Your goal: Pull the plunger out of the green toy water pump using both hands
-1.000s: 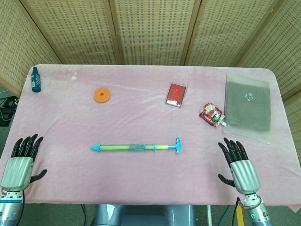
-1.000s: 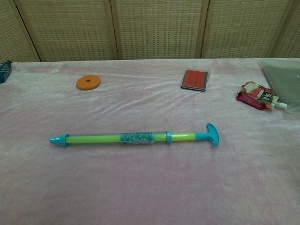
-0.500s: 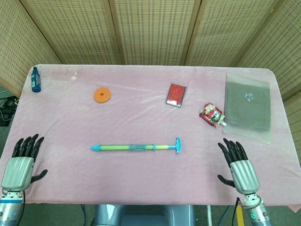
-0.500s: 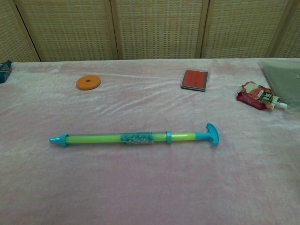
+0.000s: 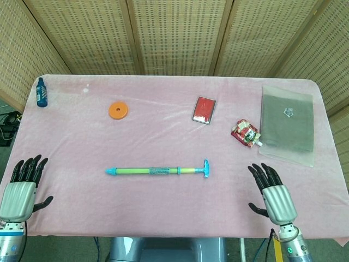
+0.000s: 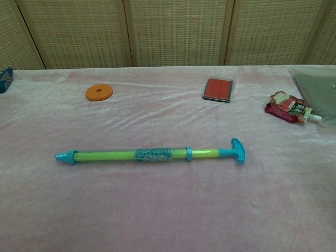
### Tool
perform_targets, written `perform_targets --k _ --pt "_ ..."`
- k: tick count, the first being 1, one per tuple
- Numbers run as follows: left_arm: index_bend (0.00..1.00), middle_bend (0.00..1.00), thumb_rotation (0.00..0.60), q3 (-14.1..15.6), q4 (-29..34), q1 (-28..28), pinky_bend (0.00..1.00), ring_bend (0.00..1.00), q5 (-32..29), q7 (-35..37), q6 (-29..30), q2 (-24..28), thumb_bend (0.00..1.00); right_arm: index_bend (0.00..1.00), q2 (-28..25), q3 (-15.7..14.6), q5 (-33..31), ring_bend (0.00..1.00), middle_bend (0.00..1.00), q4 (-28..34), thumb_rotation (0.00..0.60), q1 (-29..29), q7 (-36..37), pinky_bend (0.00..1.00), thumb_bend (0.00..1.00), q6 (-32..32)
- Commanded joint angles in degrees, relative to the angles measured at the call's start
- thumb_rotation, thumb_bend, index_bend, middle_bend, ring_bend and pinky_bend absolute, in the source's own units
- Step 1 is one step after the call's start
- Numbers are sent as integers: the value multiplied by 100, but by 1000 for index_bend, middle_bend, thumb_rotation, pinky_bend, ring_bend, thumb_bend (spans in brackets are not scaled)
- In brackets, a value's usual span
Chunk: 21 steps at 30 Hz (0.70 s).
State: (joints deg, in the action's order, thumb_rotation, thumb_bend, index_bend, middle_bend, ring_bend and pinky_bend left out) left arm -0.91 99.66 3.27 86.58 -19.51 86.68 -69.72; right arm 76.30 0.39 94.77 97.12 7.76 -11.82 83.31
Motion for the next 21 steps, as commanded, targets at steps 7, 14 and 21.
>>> perform_targets --k 7,14,21 --pt "0 0 600 -4 13 -9 0 0 21 16 37 7 112 320 437 657 -691 781 845 429 600 726 -968 708 182 -879" --pt "0 0 600 -17 -20 9 0 0 -30 2 -10 -12 114 469 965 723 -1224 920 986 537 600 1001 -1584 821 300 -1286" --pt "0 0 600 -25 -53 37 0 0 -93 27 -88 -21 116 471 1669 742 -1759 929 998 471 600 1232 -2209 824 399 -1512"
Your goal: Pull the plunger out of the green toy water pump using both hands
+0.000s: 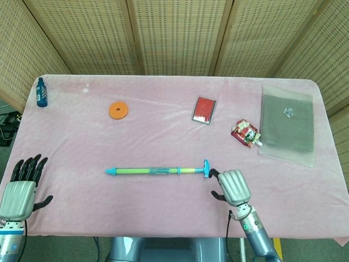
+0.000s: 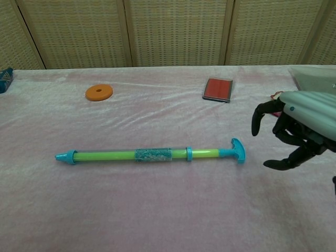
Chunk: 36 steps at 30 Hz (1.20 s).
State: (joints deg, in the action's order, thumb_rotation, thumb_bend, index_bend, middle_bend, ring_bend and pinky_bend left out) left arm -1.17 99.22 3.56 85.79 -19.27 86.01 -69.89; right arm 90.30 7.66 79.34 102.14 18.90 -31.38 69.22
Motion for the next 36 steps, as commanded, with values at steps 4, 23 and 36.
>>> perform_targets --k 4,23,36 --pt "0 0 600 0 -32 29 0 0 -54 17 -76 -12 117 459 655 56 -546 944 1000 -109 600 286 -709 838 429 -202" --pt "0 0 600 -68 -96 75 0 0 -225 201 -160 36 121 428 1779 563 -1637 970 1000 -945 600 992 -1766 859 434 -104" --pt "0 0 600 -84 -132 103 0 0 -317 65 -195 -19 123 459 1964 873 -2201 970 1000 -1715 600 1342 -1729 859 483 -188"
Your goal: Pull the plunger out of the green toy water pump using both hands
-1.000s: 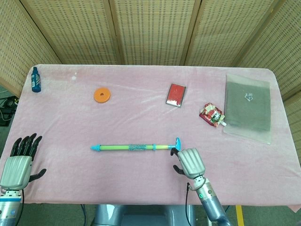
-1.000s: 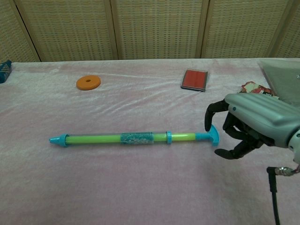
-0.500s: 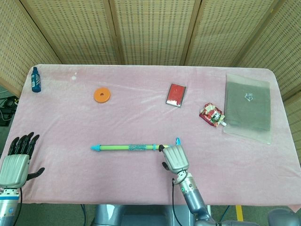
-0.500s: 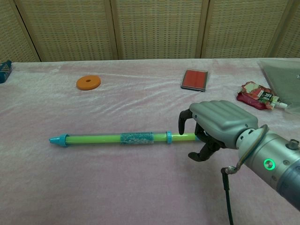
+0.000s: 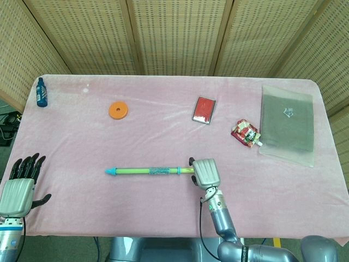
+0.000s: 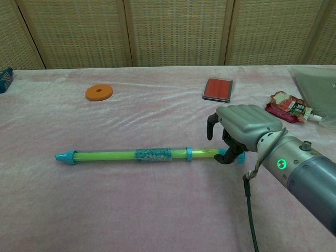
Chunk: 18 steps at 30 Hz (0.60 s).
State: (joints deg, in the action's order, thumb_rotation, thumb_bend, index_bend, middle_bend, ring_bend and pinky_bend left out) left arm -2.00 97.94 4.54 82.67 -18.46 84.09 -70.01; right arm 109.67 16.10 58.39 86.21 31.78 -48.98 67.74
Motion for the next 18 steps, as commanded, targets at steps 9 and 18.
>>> perform_targets --k 9,18 --pt "0 0 600 0 -15 17 0 0 -22 -93 1 -38 123 488 169 -33 -398 971 1000 -628 600 162 162 859 511 -136" --pt "0 0 600 24 -13 22 0 0 0 -66 -3 -38 125 615 274 -131 -485 973 1000 -979 600 218 289 859 549 -150"
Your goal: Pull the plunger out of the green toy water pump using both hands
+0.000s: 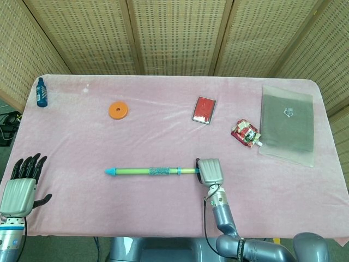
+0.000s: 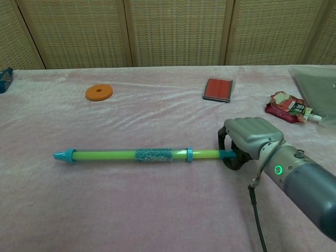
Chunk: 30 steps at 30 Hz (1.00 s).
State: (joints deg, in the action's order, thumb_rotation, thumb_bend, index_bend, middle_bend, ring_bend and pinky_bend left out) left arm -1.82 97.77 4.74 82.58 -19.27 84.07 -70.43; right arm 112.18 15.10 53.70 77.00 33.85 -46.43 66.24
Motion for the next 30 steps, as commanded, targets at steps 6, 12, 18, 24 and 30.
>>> perform_targets --k 6,12,18,24,30 --pt "0 0 600 14 6 -2 0 0 28 31 17 12 125 815 5 -113 65 974 1000 -64 600 -4 136 859 583 91" --pt "0 0 600 41 37 -8 0 0 84 42 37 30 127 854 -175 -79 135 978 1000 308 600 -27 97 859 596 305" --pt "0 0 600 98 70 1 0 0 153 -8 6 22 127 862 -543 139 91 980 1000 1010 600 -2 -221 859 599 610" --pt "0 0 600 128 226 53 0 0 205 -144 -68 -7 128 863 -860 389 -232 981 1000 1738 600 104 -800 859 599 889" --pt "0 13 600 -28 637 206 8 12 149 -354 -157 113 135 863 -1005 559 -476 981 1000 2275 600 281 -1248 859 599 1175"
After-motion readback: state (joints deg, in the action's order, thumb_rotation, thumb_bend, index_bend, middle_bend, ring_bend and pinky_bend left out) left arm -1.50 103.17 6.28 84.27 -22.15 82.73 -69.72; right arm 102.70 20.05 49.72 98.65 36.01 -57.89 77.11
